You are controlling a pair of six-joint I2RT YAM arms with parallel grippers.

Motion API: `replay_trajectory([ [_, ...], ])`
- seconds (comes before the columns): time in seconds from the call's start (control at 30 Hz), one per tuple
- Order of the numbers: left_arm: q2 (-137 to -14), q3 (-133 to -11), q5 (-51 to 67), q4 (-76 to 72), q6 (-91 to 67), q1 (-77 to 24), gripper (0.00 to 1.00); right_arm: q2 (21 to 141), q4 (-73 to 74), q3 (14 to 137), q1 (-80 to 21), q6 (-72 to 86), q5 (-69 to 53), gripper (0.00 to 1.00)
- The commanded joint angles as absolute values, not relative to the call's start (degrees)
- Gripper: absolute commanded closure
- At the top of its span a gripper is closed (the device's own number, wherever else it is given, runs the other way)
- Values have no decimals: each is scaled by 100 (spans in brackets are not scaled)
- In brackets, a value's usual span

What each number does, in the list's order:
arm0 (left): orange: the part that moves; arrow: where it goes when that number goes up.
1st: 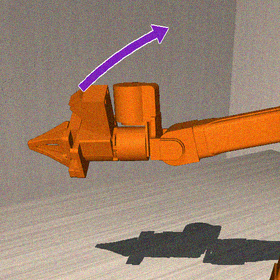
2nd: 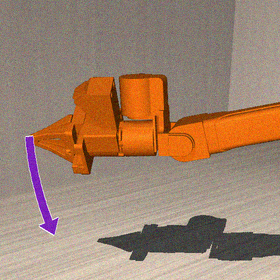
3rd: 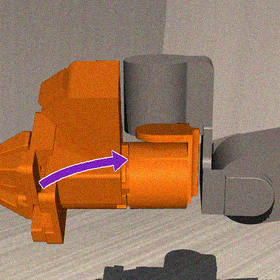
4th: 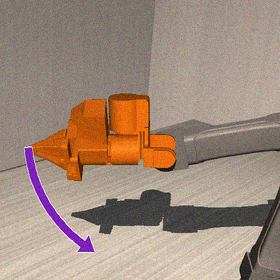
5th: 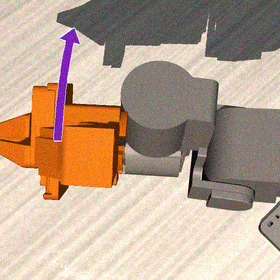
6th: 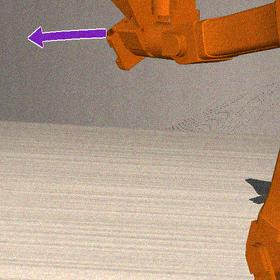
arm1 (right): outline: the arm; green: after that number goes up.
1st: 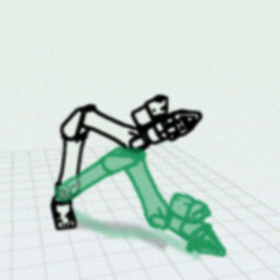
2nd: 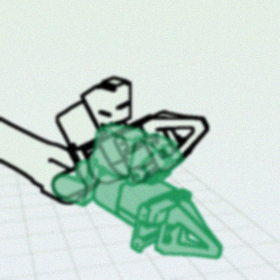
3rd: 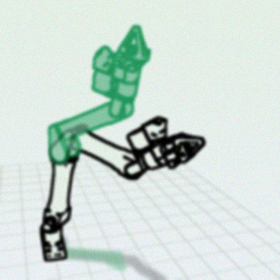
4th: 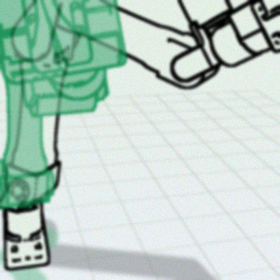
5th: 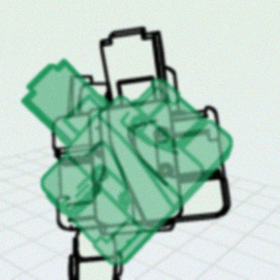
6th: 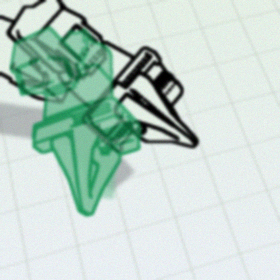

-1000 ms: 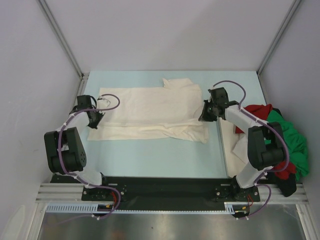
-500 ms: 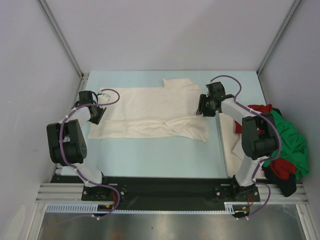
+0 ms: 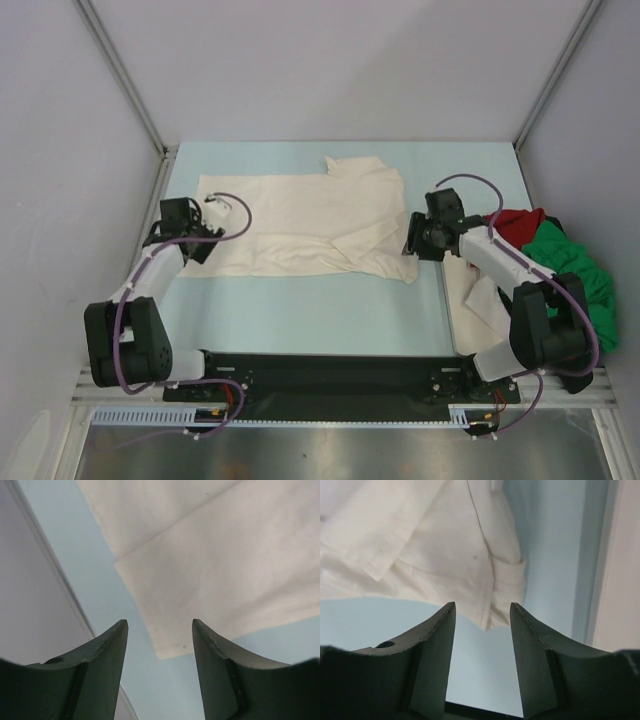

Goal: Fold and stack the t-shirts
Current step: Fold the tshirt

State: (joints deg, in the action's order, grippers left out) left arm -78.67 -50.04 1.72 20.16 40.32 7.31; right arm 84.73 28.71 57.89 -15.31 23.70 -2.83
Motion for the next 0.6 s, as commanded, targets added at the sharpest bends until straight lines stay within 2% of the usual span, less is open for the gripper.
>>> replay_trajectory([
  [0.0, -7717, -4274, 334, 2180, 4823, 545, 40, 8367, 2927, 5362, -1687, 2654, -544, 46],
  [0.13, -7752, -3798, 159, 1821, 5176, 484, 37, 8472, 2593, 5089, -1626, 2742, -817, 47],
  [0.23, -7927, -3534, 18, 1487, 5326, 440, 37, 8534, 2093, 4896, -1565, 2795, -1361, 54],
  [0.27, -7971, -3437, 18, 1381, 5335, 439, 39, 8543, 1996, 4791, -1521, 2925, -1449, 64],
  [0.33, -8103, -3340, -297, 1039, 5317, 431, 44, 8508, 1855, 4703, -1389, 2953, -1345, 76],
  [0.37, -8121, -3296, -351, 907, 5300, 431, 48, 8473, 1846, 4650, -1336, 2971, -1232, 87],
  [0.43, -8156, -3164, -387, 530, 5239, 431, 54, 8403, 1819, 4536, -1187, 2971, -1187, 97],
  [0.5, -8156, -3111, -448, 352, 5151, 431, 70, 8341, 2011, 4526, -1073, 2927, -1064, 100],
  [0.53, -8165, -3111, -483, 204, 5116, 431, 95, 8306, 2082, 4518, -1046, 2909, -1003, 100],
  [0.57, -8165, -3111, -614, 141, 5037, 439, 100, 8227, 2170, 4526, -1028, 2909, -871, 100],
])
